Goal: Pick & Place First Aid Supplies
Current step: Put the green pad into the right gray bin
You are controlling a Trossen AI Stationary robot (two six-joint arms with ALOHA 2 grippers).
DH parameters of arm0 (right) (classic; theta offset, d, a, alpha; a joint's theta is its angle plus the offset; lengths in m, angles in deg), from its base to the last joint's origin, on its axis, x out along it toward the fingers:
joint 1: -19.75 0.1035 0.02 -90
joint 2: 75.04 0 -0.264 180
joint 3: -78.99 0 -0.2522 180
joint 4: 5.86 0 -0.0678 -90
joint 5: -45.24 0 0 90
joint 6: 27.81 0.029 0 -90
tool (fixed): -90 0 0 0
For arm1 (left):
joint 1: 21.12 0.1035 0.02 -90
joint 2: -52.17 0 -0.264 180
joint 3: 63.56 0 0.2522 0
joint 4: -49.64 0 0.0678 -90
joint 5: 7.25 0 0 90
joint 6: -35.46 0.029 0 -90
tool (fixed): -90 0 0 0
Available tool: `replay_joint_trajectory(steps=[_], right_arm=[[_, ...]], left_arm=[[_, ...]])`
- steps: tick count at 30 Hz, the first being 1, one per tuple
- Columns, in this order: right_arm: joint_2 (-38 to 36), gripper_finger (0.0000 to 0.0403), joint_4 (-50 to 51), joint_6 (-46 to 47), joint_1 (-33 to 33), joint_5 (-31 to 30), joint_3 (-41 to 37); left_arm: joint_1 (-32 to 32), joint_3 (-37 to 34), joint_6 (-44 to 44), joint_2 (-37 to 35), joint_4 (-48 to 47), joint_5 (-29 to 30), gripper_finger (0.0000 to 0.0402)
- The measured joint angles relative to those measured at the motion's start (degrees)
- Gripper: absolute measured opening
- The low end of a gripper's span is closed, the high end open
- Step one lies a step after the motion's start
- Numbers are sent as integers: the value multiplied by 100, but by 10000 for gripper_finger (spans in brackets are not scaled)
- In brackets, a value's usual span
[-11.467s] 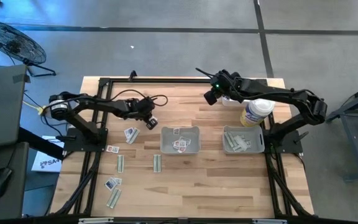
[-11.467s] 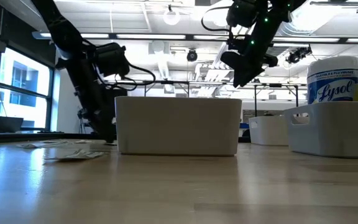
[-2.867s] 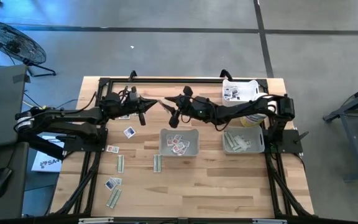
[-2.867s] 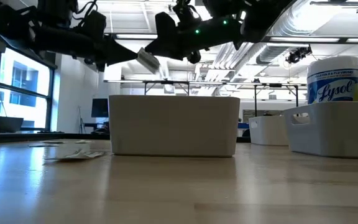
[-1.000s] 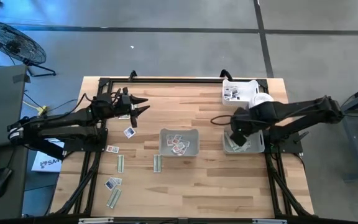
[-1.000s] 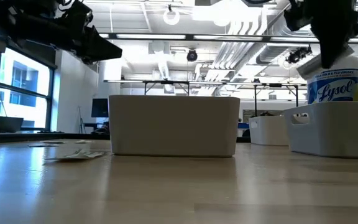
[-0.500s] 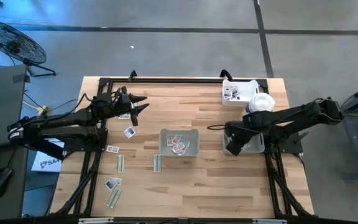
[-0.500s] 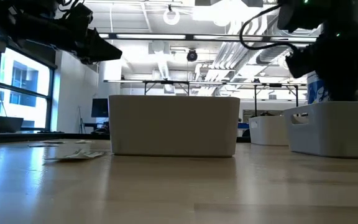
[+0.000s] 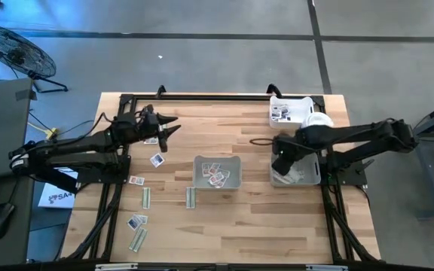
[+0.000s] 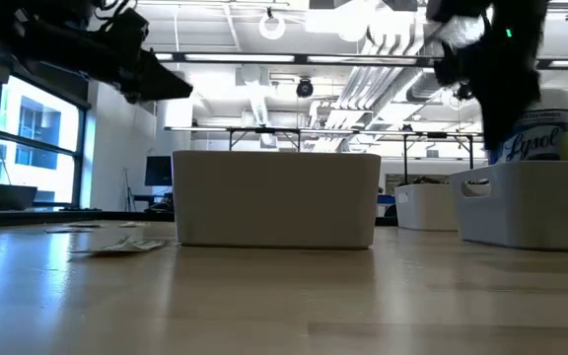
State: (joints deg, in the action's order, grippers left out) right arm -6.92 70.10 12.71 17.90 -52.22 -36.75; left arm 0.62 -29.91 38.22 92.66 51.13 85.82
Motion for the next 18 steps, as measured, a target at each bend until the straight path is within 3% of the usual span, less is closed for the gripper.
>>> replay_joint_trajectory(steps=[5,9,13,18], right_arm=[[-2,79,-89,-798,-2,-1522,967],[-2,80,-1644,-1955,-2,-2508,1062],[-2,79,-3764,-3216,-7,-2534,612],[0,80,-6305,-4215,-111,-1875,-118]], left_arm=[[2,381,-123,0,-1477,536,152],[0,449,-750,0,-2387,900,152],[7,378,-1677,157,-3057,1468,152],[2,215,-2241,677,-3119,1537,152]])
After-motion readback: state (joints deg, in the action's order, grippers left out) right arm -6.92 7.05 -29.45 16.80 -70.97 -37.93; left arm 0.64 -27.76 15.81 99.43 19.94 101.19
